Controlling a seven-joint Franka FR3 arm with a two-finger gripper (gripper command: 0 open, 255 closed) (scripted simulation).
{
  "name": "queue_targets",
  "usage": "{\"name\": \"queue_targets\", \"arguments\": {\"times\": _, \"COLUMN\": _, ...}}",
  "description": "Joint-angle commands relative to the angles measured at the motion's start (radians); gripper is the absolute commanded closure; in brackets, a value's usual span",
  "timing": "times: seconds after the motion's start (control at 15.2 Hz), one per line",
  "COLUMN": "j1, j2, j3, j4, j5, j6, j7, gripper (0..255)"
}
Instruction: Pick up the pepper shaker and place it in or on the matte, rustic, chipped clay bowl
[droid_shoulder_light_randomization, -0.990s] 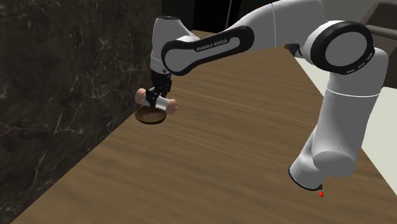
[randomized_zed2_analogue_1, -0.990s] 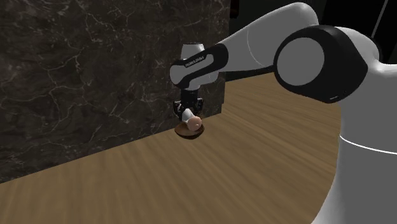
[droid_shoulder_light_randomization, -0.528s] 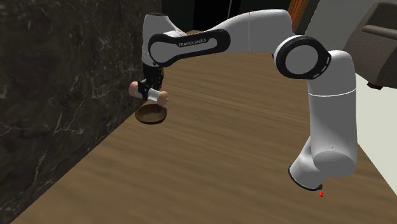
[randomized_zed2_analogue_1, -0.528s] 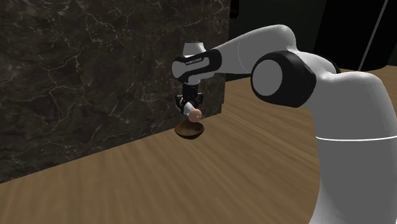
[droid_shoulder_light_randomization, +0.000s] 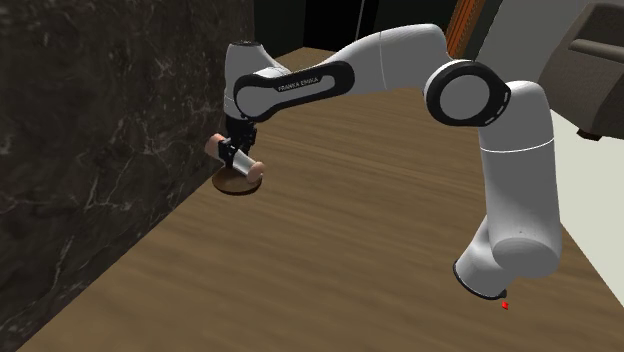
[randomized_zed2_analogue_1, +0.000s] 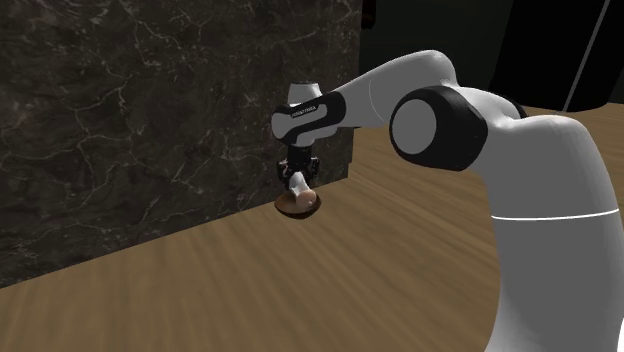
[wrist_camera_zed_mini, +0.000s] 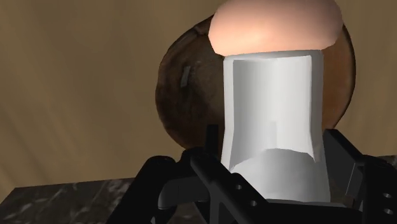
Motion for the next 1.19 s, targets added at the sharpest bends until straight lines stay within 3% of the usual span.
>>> {"name": "queue_targets", "arguments": {"times": 0.0, "j1": -0.002, "j2": 0.008, "j3": -0.003, "j4": -0.014, "j5": -0.004, "j6": 0.035, "j7": 0.002, "gripper": 255}}
{"name": "queue_targets", "arguments": {"times": 0.2, "j1": -0.001, "j2": 0.022, "j3": -0.006, "j4": -0.038, "j5": -0.009, "j6": 0.073, "j7": 0.006, "gripper": 255}}
{"name": "queue_targets", "arguments": {"times": 0.73, "j1": -0.002, "j2": 0.022, "j3": -0.006, "j4": -0.038, "j5": -0.009, "j6": 0.073, "j7": 0.006, "gripper": 255}}
{"name": "queue_targets", "arguments": {"times": 0.79, "j1": -0.002, "j2": 0.023, "j3": -0.006, "j4": -0.036, "j5": -0.009, "j6": 0.072, "j7": 0.005, "gripper": 0}}
{"name": "queue_targets", "arguments": {"times": 1.12, "j1": -0.002, "j2": 0.022, "j3": -0.006, "j4": -0.038, "j5": -0.009, "j6": 0.073, "j7": 0.006, "gripper": 0}}
